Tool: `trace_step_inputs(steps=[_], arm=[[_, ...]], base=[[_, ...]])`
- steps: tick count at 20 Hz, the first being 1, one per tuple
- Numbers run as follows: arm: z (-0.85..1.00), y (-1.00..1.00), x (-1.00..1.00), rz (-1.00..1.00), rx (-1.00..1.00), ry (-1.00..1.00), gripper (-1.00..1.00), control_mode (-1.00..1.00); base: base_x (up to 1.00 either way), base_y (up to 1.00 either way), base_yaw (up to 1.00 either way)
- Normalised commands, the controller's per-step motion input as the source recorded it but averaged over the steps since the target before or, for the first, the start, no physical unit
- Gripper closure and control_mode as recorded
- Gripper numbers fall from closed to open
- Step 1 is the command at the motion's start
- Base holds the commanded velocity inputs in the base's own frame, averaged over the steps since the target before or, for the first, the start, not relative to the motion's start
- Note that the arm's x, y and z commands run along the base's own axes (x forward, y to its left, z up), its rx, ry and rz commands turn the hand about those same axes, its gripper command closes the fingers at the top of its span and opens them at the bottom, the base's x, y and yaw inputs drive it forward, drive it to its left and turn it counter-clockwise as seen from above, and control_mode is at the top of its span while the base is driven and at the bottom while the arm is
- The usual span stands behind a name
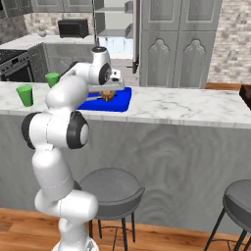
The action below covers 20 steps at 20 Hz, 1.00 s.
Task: Gather the lime and eggplant from the fridge and place them on a tray on the dining counter. Then gather the chicken drumsticks from the fridge and place them on the other tray.
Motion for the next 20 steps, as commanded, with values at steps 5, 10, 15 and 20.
trace_step_inputs(steps=[5,10,15,20], arm=[[-0.11,0.0,0.14,0.0,0.0,0.0,1.0,-1.0],[-0.11,0.0,0.13,0.0,0.0,0.0,1.0,-1.0],[-0.06,0.0,0.14,0.0,0.0,0.0,1.0,-1.0],[-0.01,0.0,0.07,0.0,0.0,0.0,-1.0,-1.0]], base=[[0.0,0.0,0.0],[0.0,0.0,0.0],[0.0,0.0,0.0],[0.0,0.0,0.0]])
